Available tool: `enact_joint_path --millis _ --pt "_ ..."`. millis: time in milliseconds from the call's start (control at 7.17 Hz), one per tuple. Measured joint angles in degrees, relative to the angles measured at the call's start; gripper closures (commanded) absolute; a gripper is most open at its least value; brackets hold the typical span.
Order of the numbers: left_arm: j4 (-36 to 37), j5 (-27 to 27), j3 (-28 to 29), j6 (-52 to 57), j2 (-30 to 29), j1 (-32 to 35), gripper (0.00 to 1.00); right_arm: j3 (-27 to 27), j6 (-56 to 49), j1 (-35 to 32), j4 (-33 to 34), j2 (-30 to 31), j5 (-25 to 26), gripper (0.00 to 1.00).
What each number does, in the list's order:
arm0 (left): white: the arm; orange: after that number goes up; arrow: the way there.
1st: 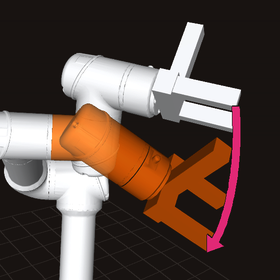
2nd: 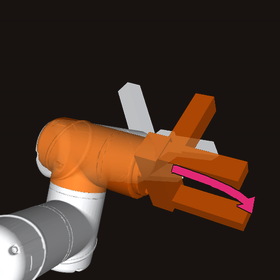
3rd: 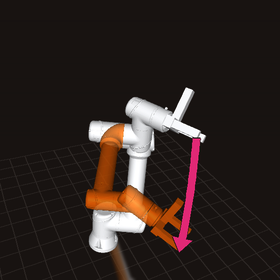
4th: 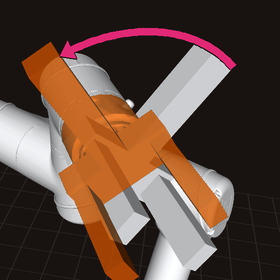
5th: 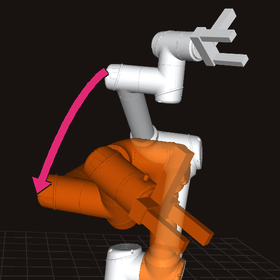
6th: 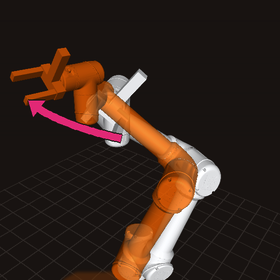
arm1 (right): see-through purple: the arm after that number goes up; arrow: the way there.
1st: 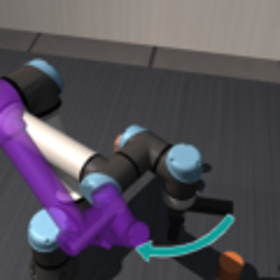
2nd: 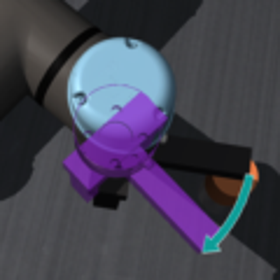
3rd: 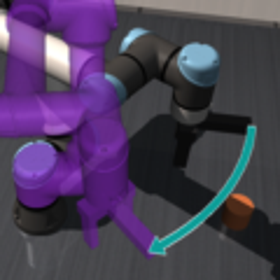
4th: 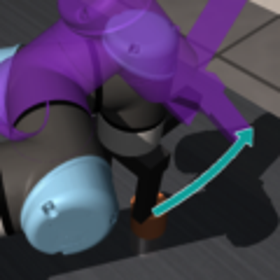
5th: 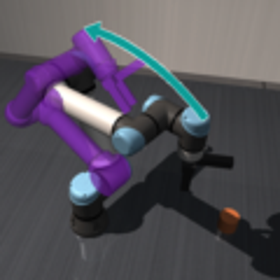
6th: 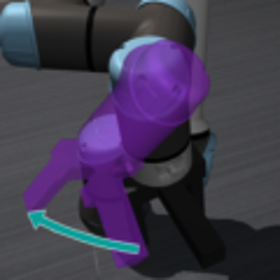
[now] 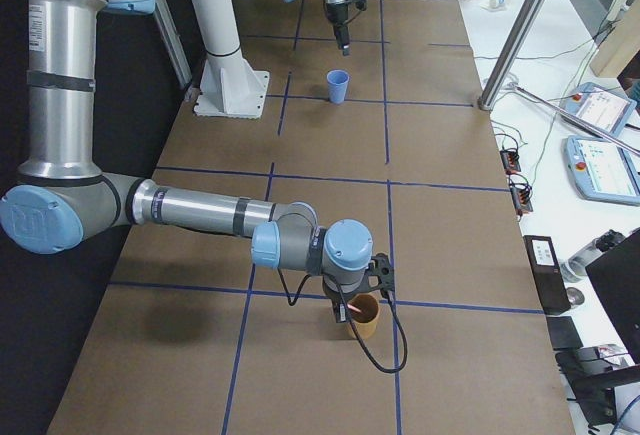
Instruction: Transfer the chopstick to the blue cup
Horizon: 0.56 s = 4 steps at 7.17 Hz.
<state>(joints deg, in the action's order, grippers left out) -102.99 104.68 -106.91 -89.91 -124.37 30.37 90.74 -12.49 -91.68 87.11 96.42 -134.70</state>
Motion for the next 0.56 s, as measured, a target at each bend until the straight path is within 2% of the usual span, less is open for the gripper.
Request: enact_joint_path --millis 279,558 --pt "0.1 -0.1 -0.1 0.0 0.0 0.0 0.0 1.5 -0.3 -1.6 -2.1 0.7 0.1 1.0" --pt "0.0 -0.1 -0.1 -0.1 0.0 0.0 0.0 6.9 -0.4 -5.7 -1.2 0.9 -0.1 1.0"
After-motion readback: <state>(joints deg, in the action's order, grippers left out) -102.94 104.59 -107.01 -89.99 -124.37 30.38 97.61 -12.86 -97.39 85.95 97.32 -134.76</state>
